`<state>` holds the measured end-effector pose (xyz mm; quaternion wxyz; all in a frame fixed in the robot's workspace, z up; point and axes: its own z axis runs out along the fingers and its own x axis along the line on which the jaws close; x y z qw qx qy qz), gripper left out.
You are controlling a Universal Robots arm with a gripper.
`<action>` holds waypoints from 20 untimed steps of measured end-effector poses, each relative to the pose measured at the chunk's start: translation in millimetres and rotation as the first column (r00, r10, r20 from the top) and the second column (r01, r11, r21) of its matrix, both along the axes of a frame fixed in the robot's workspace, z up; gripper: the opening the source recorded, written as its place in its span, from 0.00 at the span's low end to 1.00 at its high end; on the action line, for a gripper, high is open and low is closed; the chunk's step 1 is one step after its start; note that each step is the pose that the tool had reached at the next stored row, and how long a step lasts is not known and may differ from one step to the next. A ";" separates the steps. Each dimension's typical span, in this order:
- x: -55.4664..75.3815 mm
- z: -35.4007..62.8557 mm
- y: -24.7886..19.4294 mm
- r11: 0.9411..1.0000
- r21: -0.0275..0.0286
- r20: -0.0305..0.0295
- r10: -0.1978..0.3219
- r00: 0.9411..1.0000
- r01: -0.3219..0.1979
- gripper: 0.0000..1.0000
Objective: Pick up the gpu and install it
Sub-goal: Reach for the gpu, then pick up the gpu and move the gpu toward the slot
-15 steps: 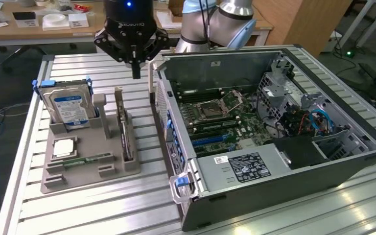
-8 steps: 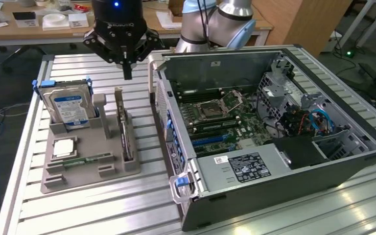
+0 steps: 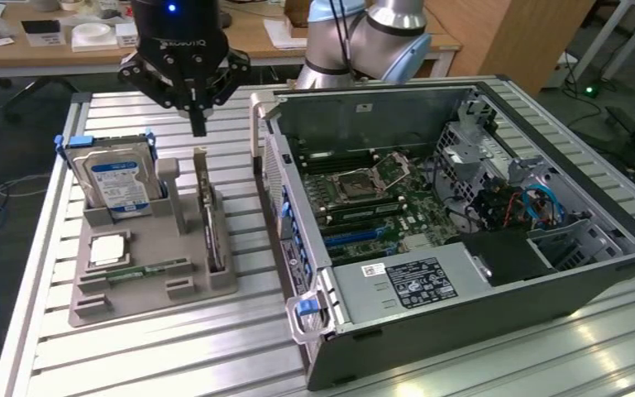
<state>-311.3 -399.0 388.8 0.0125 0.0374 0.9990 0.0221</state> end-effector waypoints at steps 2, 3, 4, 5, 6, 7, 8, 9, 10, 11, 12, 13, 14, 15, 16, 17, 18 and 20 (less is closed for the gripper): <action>-4.8 -0.2 0.0 1.000 0.000 0.000 0.000 1.000 0.000 0.10; -7.1 -0.2 0.0 1.000 0.000 0.000 0.000 1.000 0.000 0.10; -9.4 -0.3 0.0 1.000 0.000 0.000 0.000 1.000 0.000 0.10; -11.8 -0.3 0.0 1.000 0.000 0.000 0.000 1.000 0.000 0.10; -14.1 -0.4 0.0 1.000 0.000 0.000 0.000 1.000 0.000 0.10; -16.4 -0.5 0.0 1.000 0.000 0.000 0.000 1.000 0.000 0.10; -18.5 -0.5 0.0 1.000 0.000 0.000 0.000 1.000 0.000 0.10; -20.3 -0.5 0.0 1.000 0.000 0.000 0.000 1.000 0.000 0.10; -22.2 -0.6 0.0 1.000 0.000 0.000 0.000 1.000 0.000 0.10; -24.2 -0.6 0.0 1.000 0.000 0.000 0.000 1.000 0.000 0.10; -26.2 -0.7 0.0 1.000 0.000 0.000 0.000 1.000 0.000 0.10; -28.2 -0.8 0.0 1.000 0.000 0.000 0.000 1.000 0.000 0.10; -29.6 -0.8 0.0 1.000 0.000 0.000 0.000 1.000 0.000 0.10; -29.9 -0.8 0.0 1.000 0.000 0.000 0.000 1.000 0.000 0.10; -29.9 -0.8 0.0 1.000 0.000 0.000 0.000 1.000 0.000 0.10; -29.9 -0.8 0.0 1.000 0.000 0.000 0.000 1.000 0.000 0.10; -29.9 -0.7 0.0 1.000 0.000 0.000 0.000 1.000 0.000 0.10; -29.9 -0.7 0.0 1.000 0.000 0.000 0.000 1.000 0.000 0.10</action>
